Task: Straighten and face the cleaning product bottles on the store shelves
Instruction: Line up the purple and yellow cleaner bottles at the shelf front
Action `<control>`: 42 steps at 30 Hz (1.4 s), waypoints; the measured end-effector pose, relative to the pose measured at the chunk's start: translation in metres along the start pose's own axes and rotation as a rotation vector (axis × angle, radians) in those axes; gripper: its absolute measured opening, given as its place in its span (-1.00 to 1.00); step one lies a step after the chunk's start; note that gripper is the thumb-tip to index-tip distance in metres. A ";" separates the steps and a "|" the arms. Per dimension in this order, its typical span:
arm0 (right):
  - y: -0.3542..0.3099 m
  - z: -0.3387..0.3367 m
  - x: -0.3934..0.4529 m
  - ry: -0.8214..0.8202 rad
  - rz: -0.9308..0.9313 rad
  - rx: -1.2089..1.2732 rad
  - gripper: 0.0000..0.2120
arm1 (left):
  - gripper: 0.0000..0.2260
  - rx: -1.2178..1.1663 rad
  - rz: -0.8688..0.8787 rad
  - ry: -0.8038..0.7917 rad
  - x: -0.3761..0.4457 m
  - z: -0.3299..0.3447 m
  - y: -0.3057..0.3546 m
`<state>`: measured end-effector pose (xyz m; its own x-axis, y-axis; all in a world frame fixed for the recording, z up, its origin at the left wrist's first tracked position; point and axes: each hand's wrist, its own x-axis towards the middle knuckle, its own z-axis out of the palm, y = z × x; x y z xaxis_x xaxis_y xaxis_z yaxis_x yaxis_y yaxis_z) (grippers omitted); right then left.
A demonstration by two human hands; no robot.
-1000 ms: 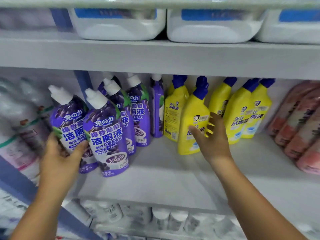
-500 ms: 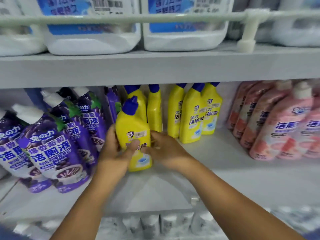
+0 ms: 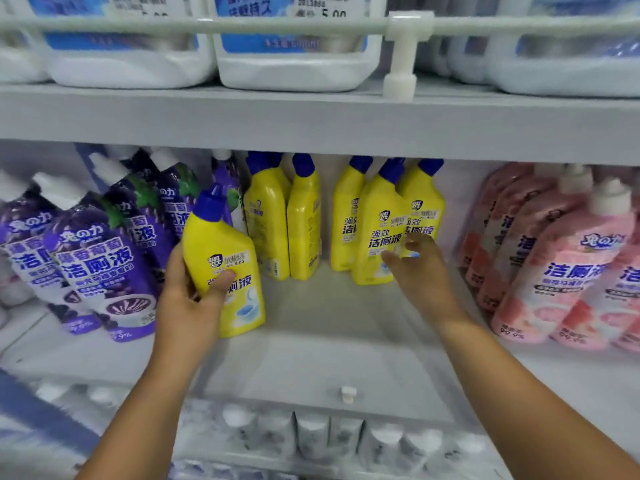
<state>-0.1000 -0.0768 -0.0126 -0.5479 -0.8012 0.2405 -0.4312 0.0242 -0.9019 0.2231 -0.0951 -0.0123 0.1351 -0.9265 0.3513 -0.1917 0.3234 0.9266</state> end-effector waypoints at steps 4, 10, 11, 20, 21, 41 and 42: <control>-0.002 0.005 0.010 -0.084 -0.076 0.004 -0.55 | -0.48 0.025 -0.007 0.049 -0.005 0.002 0.006; -0.002 0.014 0.016 -0.159 -0.102 0.014 -0.39 | -0.48 0.062 -0.022 0.097 -0.014 0.002 0.013; -0.002 0.017 0.015 -0.178 -0.102 0.011 -0.38 | -0.47 0.069 -0.026 0.105 -0.014 0.002 0.014; -0.015 0.048 -0.002 -0.390 -0.125 0.113 -0.57 | -0.50 0.121 -0.044 0.128 -0.015 0.003 0.018; -0.016 0.052 -0.005 -0.399 -0.133 0.121 -0.66 | -0.49 0.124 -0.045 0.128 -0.015 0.003 0.018; -0.063 0.139 -0.037 -0.353 -0.137 0.050 -0.69 | -0.44 0.127 -0.013 0.143 0.022 -0.011 0.003; -0.064 0.142 -0.038 -0.340 -0.120 0.045 -0.70 | -0.42 0.140 -0.019 0.106 0.024 -0.013 0.003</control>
<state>0.0497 -0.1329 -0.0147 -0.2224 -0.9501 0.2189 -0.4421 -0.1019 -0.8912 0.2387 -0.1140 0.0007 0.2404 -0.9041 0.3533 -0.3211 0.2695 0.9079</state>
